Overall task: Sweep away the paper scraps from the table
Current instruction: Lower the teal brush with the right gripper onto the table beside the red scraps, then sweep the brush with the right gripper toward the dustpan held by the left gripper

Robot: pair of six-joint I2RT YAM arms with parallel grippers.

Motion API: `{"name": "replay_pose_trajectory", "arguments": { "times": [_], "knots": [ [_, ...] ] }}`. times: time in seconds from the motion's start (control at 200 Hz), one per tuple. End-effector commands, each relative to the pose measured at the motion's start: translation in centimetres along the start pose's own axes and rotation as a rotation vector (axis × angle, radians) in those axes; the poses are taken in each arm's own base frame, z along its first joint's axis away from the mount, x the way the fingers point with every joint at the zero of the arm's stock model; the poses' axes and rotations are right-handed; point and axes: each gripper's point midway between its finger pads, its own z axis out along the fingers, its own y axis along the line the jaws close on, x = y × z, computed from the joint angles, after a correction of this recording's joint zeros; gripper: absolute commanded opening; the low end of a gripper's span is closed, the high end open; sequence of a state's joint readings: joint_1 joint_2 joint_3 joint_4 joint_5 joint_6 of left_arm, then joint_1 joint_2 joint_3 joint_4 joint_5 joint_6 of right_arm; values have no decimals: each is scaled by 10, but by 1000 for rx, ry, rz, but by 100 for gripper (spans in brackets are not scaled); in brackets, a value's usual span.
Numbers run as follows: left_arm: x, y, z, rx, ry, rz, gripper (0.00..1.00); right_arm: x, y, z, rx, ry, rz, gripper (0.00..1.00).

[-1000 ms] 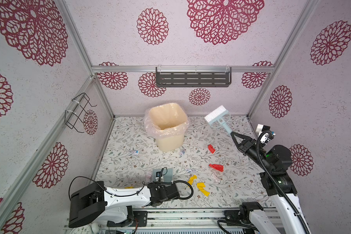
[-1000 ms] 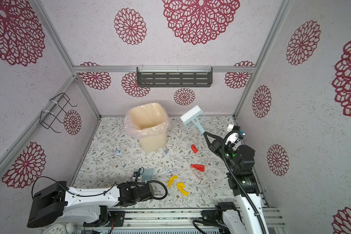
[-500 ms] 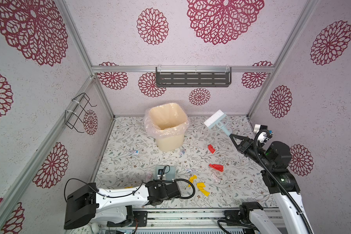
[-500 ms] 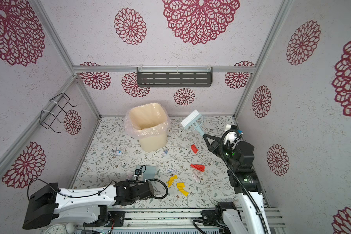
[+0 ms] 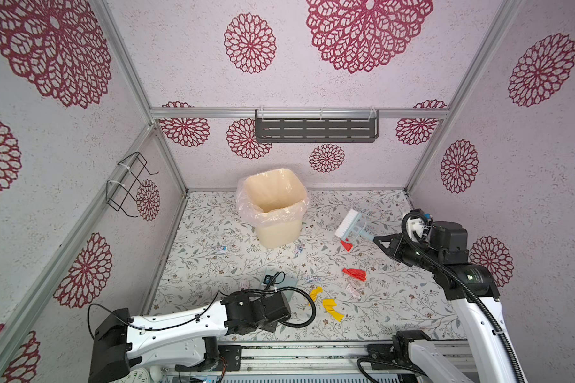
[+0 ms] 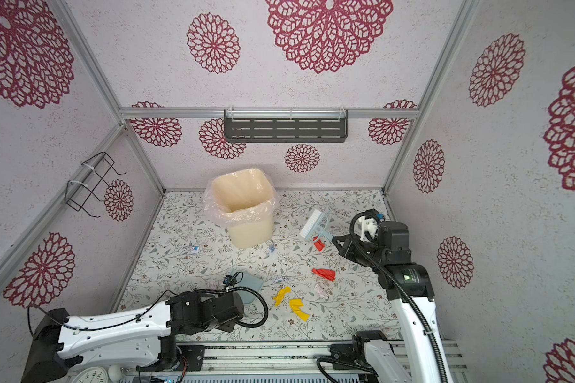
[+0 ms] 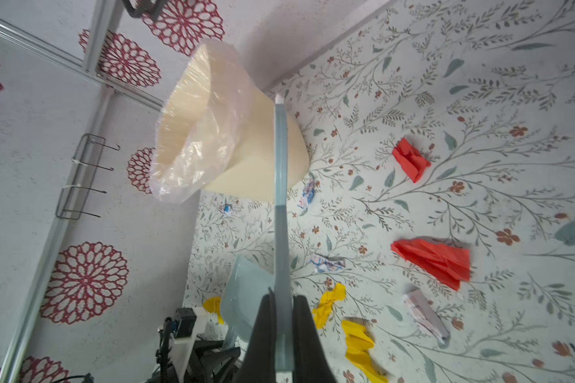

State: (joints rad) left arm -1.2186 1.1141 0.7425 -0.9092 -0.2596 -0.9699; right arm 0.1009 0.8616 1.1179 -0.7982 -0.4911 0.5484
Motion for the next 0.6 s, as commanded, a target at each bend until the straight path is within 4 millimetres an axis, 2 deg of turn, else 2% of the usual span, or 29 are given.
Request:
{"name": "replay_pose_trajectory", "arguments": {
  "times": [0.0,0.29,0.47,0.595],
  "knots": [
    [-10,-8,1,29,32,86,4,13,-6,-1,70,76,-93,0],
    [-29,-12,6,59,103,151,7,39,-8,33,219,305,-256,0],
    [-28,-13,10,53,161,196,4,54,-16,50,281,414,-304,0],
    [-26,-11,14,38,182,219,3,55,-18,59,318,452,-336,0]
  ]
}}
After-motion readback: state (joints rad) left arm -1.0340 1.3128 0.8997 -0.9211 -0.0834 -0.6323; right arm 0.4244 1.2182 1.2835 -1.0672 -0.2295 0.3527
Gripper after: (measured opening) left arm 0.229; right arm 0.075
